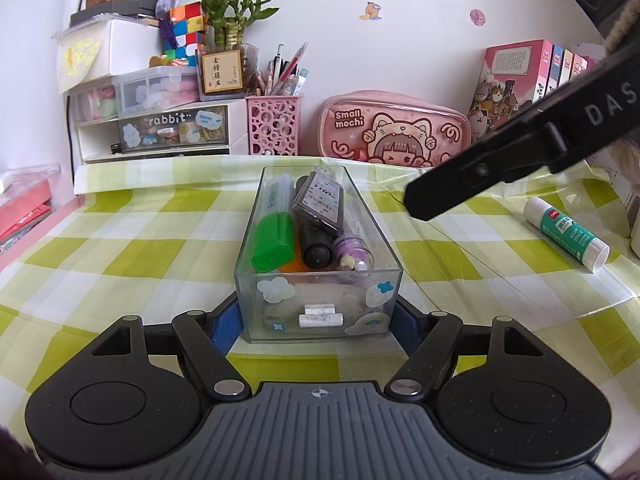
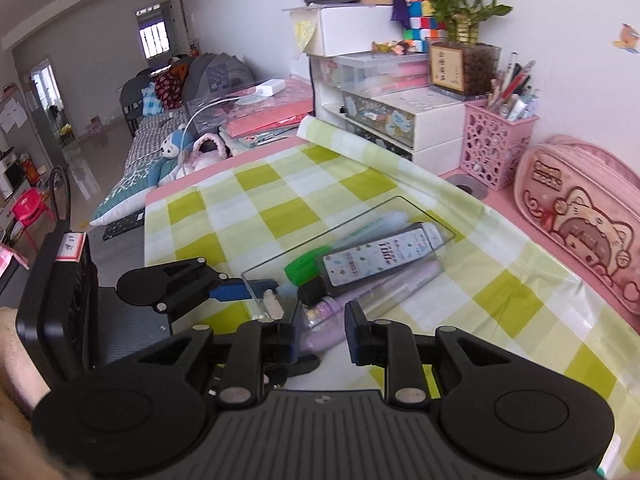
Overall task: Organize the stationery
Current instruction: 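Move the right tool to the white-and-green glue stick and close on it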
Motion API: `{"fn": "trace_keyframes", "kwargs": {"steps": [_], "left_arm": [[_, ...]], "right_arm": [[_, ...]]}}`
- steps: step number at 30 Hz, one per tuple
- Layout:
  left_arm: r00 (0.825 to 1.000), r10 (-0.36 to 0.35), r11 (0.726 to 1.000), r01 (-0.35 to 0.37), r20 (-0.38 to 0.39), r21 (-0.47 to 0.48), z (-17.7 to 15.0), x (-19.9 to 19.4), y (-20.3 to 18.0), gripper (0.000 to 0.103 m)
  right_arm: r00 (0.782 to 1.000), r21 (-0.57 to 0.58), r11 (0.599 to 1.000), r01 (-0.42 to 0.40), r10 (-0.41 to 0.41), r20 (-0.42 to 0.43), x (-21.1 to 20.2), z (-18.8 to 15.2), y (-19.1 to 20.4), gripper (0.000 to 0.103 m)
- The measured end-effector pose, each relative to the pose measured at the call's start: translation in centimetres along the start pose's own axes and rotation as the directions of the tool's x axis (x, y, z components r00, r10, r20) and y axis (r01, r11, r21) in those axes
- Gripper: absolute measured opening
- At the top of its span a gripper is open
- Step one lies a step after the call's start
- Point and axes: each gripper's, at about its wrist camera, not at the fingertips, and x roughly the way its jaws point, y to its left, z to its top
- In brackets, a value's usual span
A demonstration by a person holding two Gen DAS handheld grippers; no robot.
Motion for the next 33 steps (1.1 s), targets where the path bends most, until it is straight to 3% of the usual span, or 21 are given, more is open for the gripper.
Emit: {"fn": "trace_keyframes", "kwargs": {"steps": [5, 9, 12, 16, 20, 25, 27, 29, 31, 33], "left_arm": [[1.000, 0.000, 1.000, 0.000, 0.000, 0.001, 0.0, 0.0, 0.0, 0.073], [1.000, 0.002, 1.000, -0.002, -0.002, 0.004, 0.1, 0.1, -0.1, 0.074], [1.000, 0.006, 1.000, -0.006, -0.004, 0.006, 0.1, 0.1, -0.1, 0.074], [1.000, 0.007, 1.000, -0.007, -0.004, 0.006, 0.1, 0.1, -0.2, 0.074], [1.000, 0.008, 1.000, -0.008, -0.004, 0.007, 0.0, 0.0, -0.2, 0.074], [1.000, 0.008, 1.000, -0.008, -0.005, 0.006, 0.0, 0.1, -0.1, 0.074], [1.000, 0.009, 1.000, -0.009, -0.006, 0.007, 0.0, 0.1, -0.1, 0.074], [1.000, 0.008, 1.000, -0.008, -0.006, 0.006, 0.0, 0.0, -0.1, 0.074], [1.000, 0.008, 1.000, -0.008, -0.006, 0.006, 0.0, 0.0, 0.0, 0.074], [1.000, 0.008, 1.000, -0.008, -0.006, 0.006, 0.0, 0.0, 0.0, 0.074]], "right_arm": [[0.995, 0.077, 0.993, 0.094, -0.097, 0.033, -2.3, -3.5, -1.2, 0.043], [0.972, 0.154, 0.963, 0.221, -0.231, 0.052, -4.2, -6.6, -1.8, 0.055], [0.932, 0.204, 0.917, 0.342, -0.359, 0.052, -5.6, -9.0, -1.7, 0.065], [0.857, 0.295, 0.828, 0.477, -0.513, 0.056, -7.3, -12.0, -1.5, 0.069], [0.826, 0.368, 0.782, 0.504, -0.560, 0.059, -8.4, -13.5, -1.9, 0.069], [0.809, 0.395, 0.751, 0.529, -0.587, 0.032, -7.8, -13.4, -3.0, 0.069], [0.811, 0.403, 0.751, 0.523, -0.584, 0.035, -7.5, -13.0, -3.6, 0.069], [0.817, 0.418, 0.747, 0.517, -0.576, 0.018, -6.8, -12.8, -4.4, 0.063], [0.823, 0.459, 0.726, 0.512, -0.568, -0.019, -6.0, -12.7, -5.4, 0.048], [0.816, 0.485, 0.707, 0.515, -0.578, -0.024, -5.7, -12.6, -5.8, 0.045]]}}
